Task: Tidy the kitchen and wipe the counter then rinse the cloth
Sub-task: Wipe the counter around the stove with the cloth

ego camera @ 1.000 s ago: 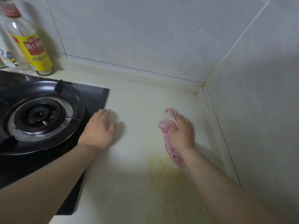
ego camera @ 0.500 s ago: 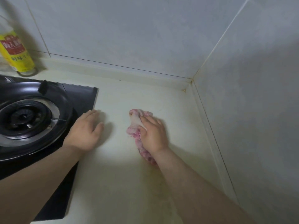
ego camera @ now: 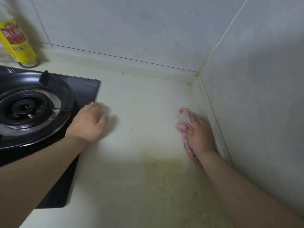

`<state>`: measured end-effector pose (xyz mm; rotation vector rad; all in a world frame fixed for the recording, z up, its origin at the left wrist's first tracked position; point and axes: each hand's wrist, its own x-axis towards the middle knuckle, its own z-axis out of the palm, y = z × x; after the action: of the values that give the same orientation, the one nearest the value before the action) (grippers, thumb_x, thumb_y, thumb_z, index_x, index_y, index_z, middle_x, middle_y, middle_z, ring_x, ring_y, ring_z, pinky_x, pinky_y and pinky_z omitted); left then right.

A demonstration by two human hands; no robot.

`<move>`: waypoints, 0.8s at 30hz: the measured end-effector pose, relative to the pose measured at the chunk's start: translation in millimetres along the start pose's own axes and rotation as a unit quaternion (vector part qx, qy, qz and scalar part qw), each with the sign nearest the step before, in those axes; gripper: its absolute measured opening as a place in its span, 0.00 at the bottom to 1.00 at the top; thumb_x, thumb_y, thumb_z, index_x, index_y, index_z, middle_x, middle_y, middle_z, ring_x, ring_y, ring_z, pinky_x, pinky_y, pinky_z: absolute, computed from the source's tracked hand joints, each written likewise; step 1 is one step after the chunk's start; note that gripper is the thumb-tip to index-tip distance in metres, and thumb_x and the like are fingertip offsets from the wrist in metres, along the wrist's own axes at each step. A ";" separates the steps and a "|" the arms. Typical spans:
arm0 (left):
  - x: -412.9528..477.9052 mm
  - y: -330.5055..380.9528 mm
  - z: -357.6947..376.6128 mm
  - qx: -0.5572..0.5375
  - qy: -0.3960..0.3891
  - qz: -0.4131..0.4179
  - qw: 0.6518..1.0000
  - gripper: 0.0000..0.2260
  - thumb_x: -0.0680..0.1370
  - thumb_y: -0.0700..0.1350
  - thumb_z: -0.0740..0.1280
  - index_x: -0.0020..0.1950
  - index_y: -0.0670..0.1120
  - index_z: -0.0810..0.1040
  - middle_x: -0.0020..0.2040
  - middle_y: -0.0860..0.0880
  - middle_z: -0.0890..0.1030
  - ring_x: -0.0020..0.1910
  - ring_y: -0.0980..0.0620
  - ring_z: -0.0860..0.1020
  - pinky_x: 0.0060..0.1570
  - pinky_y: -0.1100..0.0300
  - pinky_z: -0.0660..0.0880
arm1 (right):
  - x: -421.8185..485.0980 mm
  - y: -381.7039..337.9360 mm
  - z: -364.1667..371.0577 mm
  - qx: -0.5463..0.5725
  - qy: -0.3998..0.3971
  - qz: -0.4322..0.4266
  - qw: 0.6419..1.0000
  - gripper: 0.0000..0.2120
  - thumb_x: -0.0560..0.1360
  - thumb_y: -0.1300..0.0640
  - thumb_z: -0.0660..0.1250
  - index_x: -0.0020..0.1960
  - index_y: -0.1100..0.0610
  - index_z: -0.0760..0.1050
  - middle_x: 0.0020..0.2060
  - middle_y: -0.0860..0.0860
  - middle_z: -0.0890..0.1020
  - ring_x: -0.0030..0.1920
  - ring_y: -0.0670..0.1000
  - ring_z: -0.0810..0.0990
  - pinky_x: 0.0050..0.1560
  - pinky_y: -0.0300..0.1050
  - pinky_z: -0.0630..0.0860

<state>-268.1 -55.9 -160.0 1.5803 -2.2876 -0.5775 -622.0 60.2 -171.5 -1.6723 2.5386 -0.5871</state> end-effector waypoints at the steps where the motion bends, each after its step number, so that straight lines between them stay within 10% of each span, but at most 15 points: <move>1: 0.4 0.2 0.2 0.006 -0.002 0.003 1.000 0.31 0.76 0.55 0.52 0.73 0.38 0.68 0.73 0.41 0.69 0.74 0.45 0.63 0.74 0.55 0.53 | -1.9 -1.7 -0.4 -0.008 0.005 -0.003 1.000 0.25 0.77 0.55 0.55 0.74 0.50 0.68 0.65 0.53 0.76 0.64 0.56 0.74 0.66 0.51 0.71; 8: 1.4 1.1 3.3 0.006 0.006 0.004 1.000 0.28 0.79 0.56 0.54 0.73 0.38 0.68 0.73 0.41 0.69 0.74 0.44 0.63 0.75 0.51 0.55 | -7.9 -16.4 0.1 0.016 0.009 -0.012 1.000 0.23 0.78 0.60 0.56 0.72 0.47 0.70 0.63 0.49 0.77 0.54 0.48 0.76 0.52 0.27 0.66; 15: 0.5 1.9 2.7 -0.014 0.022 0.006 1.000 0.30 0.76 0.56 0.52 0.70 0.39 0.71 0.70 0.42 0.72 0.70 0.44 0.67 0.71 0.53 0.58 | -32.0 -67.6 21.6 0.065 -0.072 -0.103 0.990 0.24 0.73 0.49 0.58 0.65 0.53 0.78 0.64 0.50 0.79 0.65 0.54 0.75 0.68 0.49 0.70; 24: -1.6 3.4 2.1 -0.030 0.031 -0.008 0.999 0.22 0.81 0.52 0.58 0.68 0.38 0.72 0.68 0.41 0.73 0.69 0.43 0.69 0.67 0.50 0.64 | -50.0 -104.7 27.6 0.119 -0.117 -0.091 0.982 0.17 0.76 0.55 0.69 0.65 0.53 0.79 0.63 0.47 0.80 0.64 0.51 0.73 0.70 0.44 0.65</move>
<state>-271.3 -53.0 -160.2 1.5677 -2.1937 -0.5881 -502.8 60.9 -170.3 -1.7791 2.0800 -0.6346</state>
